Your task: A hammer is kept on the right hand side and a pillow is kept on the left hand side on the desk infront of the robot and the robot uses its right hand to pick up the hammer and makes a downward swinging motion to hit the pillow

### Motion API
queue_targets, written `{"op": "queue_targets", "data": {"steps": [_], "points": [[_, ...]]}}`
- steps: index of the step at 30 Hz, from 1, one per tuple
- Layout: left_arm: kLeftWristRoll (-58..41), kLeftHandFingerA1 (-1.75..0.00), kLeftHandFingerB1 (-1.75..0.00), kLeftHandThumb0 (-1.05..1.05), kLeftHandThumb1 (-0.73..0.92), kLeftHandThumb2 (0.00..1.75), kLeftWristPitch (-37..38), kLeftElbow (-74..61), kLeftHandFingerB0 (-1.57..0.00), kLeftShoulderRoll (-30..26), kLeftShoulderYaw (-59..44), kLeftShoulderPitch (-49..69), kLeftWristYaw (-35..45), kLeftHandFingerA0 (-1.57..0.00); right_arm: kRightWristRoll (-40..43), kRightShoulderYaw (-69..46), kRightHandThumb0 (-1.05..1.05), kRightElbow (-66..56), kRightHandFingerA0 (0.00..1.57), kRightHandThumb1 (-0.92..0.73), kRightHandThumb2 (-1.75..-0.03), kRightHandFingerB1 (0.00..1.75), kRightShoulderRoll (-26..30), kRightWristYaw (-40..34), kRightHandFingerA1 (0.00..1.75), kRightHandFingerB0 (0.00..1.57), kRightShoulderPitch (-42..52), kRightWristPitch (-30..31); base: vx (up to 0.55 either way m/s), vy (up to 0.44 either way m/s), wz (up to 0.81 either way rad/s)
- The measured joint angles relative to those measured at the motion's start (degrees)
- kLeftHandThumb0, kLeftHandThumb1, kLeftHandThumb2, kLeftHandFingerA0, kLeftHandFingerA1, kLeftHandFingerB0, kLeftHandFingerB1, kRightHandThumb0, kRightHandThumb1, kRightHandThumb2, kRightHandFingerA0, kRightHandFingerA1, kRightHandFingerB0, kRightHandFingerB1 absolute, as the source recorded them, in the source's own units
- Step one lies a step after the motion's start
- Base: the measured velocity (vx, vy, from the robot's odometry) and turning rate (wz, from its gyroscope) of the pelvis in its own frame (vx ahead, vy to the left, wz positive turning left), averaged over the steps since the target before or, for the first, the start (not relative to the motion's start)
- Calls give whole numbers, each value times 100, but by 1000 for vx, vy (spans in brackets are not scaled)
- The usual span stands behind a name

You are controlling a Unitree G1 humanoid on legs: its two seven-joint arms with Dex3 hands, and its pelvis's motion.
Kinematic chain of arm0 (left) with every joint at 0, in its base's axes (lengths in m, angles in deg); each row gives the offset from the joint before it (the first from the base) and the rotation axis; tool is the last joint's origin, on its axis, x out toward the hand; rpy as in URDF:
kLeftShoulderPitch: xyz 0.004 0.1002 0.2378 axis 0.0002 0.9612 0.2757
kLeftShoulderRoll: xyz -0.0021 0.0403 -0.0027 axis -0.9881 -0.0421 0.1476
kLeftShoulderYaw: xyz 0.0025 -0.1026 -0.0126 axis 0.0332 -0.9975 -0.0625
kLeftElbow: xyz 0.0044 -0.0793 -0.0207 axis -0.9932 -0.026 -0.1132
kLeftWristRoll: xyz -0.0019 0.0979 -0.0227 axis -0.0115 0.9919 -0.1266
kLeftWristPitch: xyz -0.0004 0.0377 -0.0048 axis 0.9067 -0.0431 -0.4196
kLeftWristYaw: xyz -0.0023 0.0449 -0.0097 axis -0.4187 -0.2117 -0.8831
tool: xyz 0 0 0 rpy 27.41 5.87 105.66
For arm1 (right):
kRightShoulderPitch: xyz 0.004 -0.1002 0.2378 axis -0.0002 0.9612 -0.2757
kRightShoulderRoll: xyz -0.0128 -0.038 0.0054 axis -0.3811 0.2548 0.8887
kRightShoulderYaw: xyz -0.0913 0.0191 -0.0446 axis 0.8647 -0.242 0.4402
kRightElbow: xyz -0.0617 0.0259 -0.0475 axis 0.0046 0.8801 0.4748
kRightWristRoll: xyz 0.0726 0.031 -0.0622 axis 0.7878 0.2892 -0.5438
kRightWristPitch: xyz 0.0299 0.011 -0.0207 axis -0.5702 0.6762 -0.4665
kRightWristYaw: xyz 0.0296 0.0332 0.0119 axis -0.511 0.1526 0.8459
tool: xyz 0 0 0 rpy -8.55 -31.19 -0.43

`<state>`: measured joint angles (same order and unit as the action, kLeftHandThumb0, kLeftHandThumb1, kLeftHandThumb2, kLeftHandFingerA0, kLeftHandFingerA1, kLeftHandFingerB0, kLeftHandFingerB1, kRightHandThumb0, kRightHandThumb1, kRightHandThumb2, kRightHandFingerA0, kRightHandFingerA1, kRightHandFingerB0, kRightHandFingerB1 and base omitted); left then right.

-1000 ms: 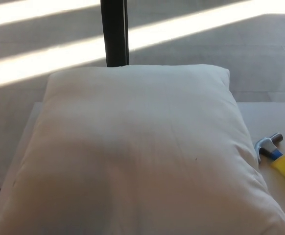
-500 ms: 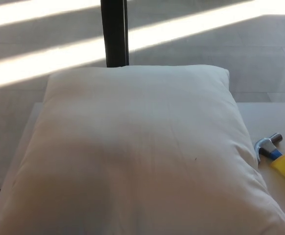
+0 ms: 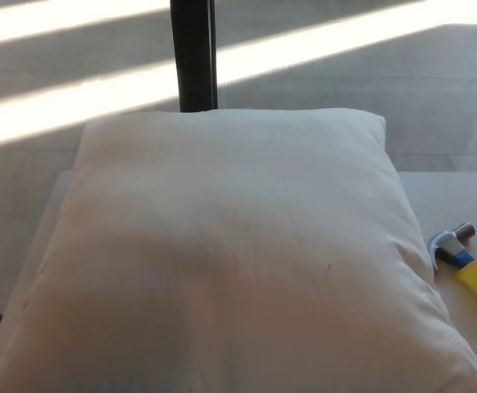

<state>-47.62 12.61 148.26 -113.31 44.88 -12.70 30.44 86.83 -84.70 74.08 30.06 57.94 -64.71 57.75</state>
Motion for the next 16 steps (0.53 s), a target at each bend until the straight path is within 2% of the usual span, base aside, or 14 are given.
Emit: {"op": "queue_targets", "data": {"steps": [2,3,6,7,13,14,16], "points": [[0,-54,-44,-65,74,62,35,-157,-52,-29,55,-88,91,-64,8,16,-61,6,17,-72,-61,33,0,21,65,20,1,-40,0,0,0],[-6,-56,-46,-64,73,62,48,-240,-53,-48,71,-125,159,-63,9,35,-66,-8,18,-55,-87,44,1,23,62,14,30,-55,0,0,0],[-126,-55,-44,-63,76,63,44,-497,-59,-47,-60,-192,386,-65,0,123,-64,-85,21,-57,-87,44,12,26,60,12,112,-56,0,0,0],[-179,-58,-45,-61,77,63,44,-559,-52,-42,-113,-220,469,-65,-1,155,-64,-110,21,-58,-88,44,15,32,60,13,127,-59,0,0,0],[-282,-56,-46,-62,73,62,46,-477,-53,212,-159,-62,598,-62,-3,291,-65,-272,22,-58,-89,44,20,21,61,13,274,-89,0,0,0],[-279,-56,-44,-63,77,63,46,-443,-49,234,-142,-6,597,-58,-2,297,-65,-310,18,-57,-88,44,21,16,61,11,300,-89,0,0,0],[-283,-54,-44,-64,75,62,46,-371,-51,238,-156,61,591,-58,10,299,-66,-344,17,-57,-87,43,21,23,60,11,320,-90,0,0,0]]}}
